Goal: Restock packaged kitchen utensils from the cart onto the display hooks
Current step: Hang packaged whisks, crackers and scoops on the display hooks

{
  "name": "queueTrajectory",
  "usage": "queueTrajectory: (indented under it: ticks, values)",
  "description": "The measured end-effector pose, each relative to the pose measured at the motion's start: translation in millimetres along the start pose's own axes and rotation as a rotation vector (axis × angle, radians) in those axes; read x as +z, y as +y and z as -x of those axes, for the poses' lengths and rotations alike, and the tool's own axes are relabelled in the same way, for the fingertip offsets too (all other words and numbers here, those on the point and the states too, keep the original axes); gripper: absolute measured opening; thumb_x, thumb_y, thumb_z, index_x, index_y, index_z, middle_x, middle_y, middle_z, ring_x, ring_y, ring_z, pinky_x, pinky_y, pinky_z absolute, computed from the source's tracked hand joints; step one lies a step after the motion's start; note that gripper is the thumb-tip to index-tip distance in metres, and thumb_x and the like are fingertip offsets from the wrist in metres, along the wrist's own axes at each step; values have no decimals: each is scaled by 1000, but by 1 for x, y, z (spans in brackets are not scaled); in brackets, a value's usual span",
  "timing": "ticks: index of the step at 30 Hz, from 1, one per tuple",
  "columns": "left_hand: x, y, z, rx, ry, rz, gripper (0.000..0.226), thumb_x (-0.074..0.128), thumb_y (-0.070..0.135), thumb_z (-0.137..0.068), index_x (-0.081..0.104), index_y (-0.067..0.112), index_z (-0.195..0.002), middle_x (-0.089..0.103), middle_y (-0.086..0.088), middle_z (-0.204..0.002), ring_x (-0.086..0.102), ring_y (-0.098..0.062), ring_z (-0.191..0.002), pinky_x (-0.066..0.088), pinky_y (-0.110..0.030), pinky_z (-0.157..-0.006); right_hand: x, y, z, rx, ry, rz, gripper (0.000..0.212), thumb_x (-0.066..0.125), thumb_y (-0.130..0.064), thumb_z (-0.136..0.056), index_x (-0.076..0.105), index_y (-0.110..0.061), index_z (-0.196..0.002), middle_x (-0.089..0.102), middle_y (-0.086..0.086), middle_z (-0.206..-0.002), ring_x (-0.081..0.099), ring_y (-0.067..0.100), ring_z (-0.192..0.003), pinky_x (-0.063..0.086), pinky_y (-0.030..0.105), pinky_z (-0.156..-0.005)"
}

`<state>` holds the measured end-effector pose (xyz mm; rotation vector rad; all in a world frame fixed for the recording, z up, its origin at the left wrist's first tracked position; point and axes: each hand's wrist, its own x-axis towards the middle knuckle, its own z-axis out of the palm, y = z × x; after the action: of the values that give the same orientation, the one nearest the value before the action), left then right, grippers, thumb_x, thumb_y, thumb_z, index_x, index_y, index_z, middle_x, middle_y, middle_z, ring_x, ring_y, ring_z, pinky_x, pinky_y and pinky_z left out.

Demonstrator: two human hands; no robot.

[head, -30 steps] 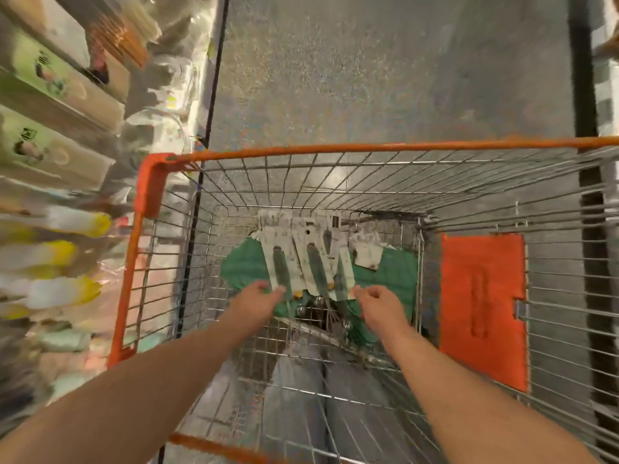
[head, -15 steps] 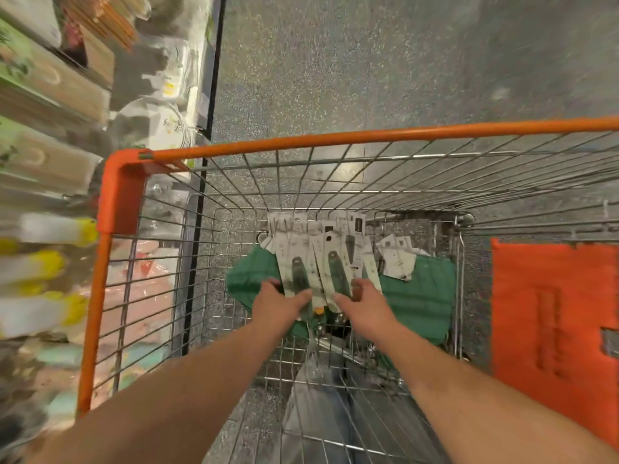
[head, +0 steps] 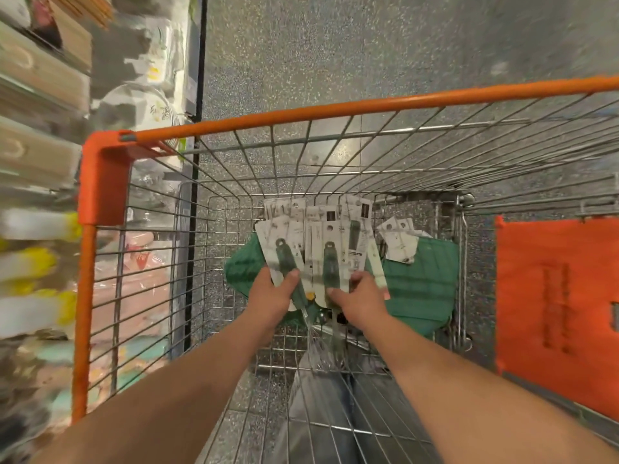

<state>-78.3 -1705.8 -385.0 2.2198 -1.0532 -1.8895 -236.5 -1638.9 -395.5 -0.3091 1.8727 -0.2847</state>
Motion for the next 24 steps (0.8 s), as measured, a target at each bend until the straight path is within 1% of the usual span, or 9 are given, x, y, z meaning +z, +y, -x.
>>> queueTrajectory:
  ticks: [5,8,10,12,15,17,19,22,24]
  values:
    - [-4,-10,-2,21,-40,14,41,66,29,-100,53,23,-139,66,-1,-133,62,-29,-123,48,-55,-108,1,-3,3,-110,-11,241,51,64,-39,-99,47,-9,-136,65,8,-118,63,29,-107,51,35,-87]
    - [-6,-9,1,8,-20,45,29,68,23,-100,57,24,-127,70,2,-122,66,-24,-115,51,-51,-105,-5,-6,12,-86,-27,101,63,56,-34,-105,31,-8,-157,51,12,-147,51,31,-133,42,37,-106]
    - [-7,-9,1,2,19,91,24,71,20,-97,58,26,-116,72,2,-115,68,-24,-110,54,-48,-101,-10,-3,17,-76,-34,-15,65,54,-30,-107,25,-7,-160,36,12,-162,36,31,-147,34,37,-113]
    - [-8,-9,1,18,44,110,22,72,17,-96,57,29,-108,72,1,-113,70,-25,-108,55,-45,-97,-12,6,16,-54,-17,-88,54,55,-28,-106,37,-9,-154,42,11,-157,42,30,-142,36,35,-109]
    - [-11,-7,3,54,51,90,22,67,15,-99,55,29,-109,70,5,-109,68,-24,-108,53,-50,-102,-17,16,17,-47,31,-152,22,56,-23,-106,52,-19,-127,59,5,-133,54,23,-113,42,32,-96]
    - [-13,-6,5,74,39,77,23,66,16,-100,55,35,-105,70,8,-107,68,-21,-105,53,-52,-103,-20,21,17,-28,56,-207,23,55,-19,-106,50,-20,-129,59,-2,-119,53,18,-106,40,29,-92]
    - [-14,-4,6,95,20,77,23,68,19,-99,56,39,-103,72,7,-109,70,-20,-105,55,-53,-101,-23,23,16,-10,90,-237,19,55,-16,-105,49,-21,-123,62,-1,-119,57,18,-102,44,32,-91]
    - [-12,-3,7,104,-24,64,24,68,26,-99,57,40,-114,71,7,-119,66,-21,-115,49,-53,-107,-27,21,17,26,119,-269,18,56,-13,-104,50,-23,-118,66,3,-117,63,22,-104,52,43,-97]
    - [-7,-1,7,91,-60,84,29,68,26,-99,56,32,-125,70,4,-124,64,-23,-120,45,-53,-111,-30,21,16,52,103,-277,23,57,-14,-103,53,-19,-125,66,2,-121,63,25,-112,50,50,-104]
